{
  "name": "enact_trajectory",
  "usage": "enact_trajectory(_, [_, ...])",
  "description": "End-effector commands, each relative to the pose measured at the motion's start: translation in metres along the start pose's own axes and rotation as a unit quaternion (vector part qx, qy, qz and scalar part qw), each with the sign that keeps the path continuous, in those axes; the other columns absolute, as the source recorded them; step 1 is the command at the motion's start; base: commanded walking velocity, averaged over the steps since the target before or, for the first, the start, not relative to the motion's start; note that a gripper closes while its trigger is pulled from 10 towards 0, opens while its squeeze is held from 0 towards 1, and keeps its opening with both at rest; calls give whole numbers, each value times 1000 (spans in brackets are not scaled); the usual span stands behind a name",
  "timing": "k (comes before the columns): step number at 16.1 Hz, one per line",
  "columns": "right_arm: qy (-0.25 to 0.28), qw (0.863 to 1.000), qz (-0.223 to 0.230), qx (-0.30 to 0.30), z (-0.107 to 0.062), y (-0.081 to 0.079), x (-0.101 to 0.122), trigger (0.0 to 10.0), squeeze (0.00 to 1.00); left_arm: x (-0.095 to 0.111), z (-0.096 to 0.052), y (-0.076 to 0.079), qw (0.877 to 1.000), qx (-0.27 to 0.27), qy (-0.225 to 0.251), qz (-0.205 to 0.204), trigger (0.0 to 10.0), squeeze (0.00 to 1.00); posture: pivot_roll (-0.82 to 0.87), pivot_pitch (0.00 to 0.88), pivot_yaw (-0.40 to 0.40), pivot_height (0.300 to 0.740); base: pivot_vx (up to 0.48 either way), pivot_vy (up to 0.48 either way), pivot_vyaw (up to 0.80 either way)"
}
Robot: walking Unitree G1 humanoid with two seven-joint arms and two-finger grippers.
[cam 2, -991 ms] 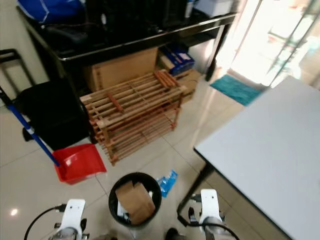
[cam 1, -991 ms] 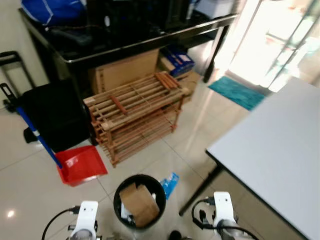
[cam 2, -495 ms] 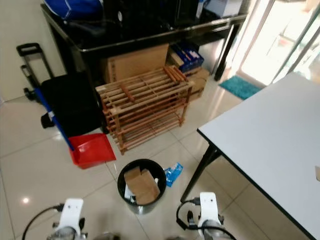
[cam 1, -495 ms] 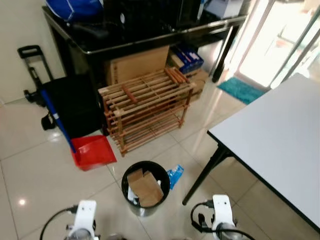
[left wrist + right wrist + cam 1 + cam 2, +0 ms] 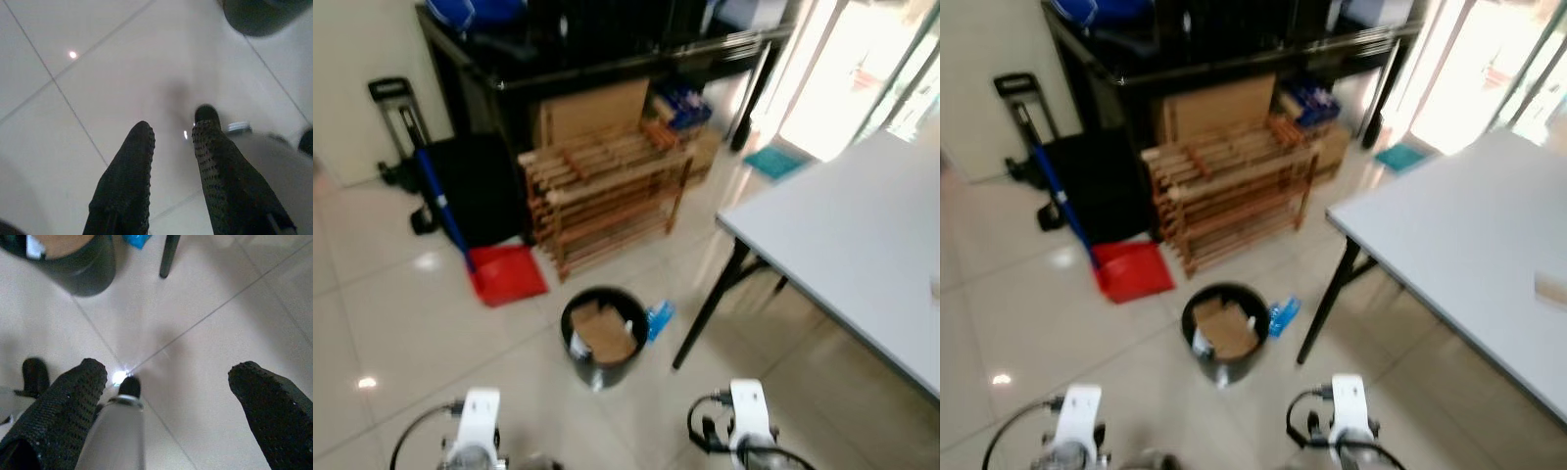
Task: Picking trash to rubbish bin
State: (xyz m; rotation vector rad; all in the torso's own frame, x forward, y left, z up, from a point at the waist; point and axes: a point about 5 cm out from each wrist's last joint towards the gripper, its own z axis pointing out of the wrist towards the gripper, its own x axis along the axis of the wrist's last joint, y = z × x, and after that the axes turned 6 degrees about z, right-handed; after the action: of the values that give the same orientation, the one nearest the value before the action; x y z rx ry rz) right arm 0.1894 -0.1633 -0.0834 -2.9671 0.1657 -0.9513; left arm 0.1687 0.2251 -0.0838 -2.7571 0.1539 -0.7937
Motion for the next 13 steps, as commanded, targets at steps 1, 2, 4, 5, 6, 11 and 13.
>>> enact_trajectory(1, [0,1000,1,-5,-1,4,-1,10000,0,1,0,2,1000,0,0,-2,10000,0,25,72,-76,740,0,0,0])
enact_trajectory(2, [0,1000,1,-5,-1,4,-1,10000,0,1,0,2,1000,-1,1,-3,10000,0,25,73,-75,740,0,0,0])
enact_trajectory(4, [0,1000,2,-5,-1,4,-1,10000,0,1,0,3,1000,-1,2,-3,10000,0,25,72,-76,740,0,0,0])
enact_trajectory(5, [0,1000,2,-5,-1,4,-1,10000,0,1,0,2,1000,-1,2,-3,10000,0,25,72,-76,740,0,0,0])
enact_trajectory(6, [0,1000,2,-4,-1,4,-1,10000,0,1,0,3,1000,-1,1,-4,10000,0,25,72,-76,740,0,0,0])
enact_trajectory(11, [1,1000,4,-3,-1,4,-1,10000,0,1,0,3,1000,1,3,-5,10000,0,25,71,-75,740,0,0,0])
enact_trajectory(13, [0,1000,3,-2,-1,3,-2,10000,0,1,0,3,1000,2,3,-7,10000,0,26,72,-76,740,0,0,0])
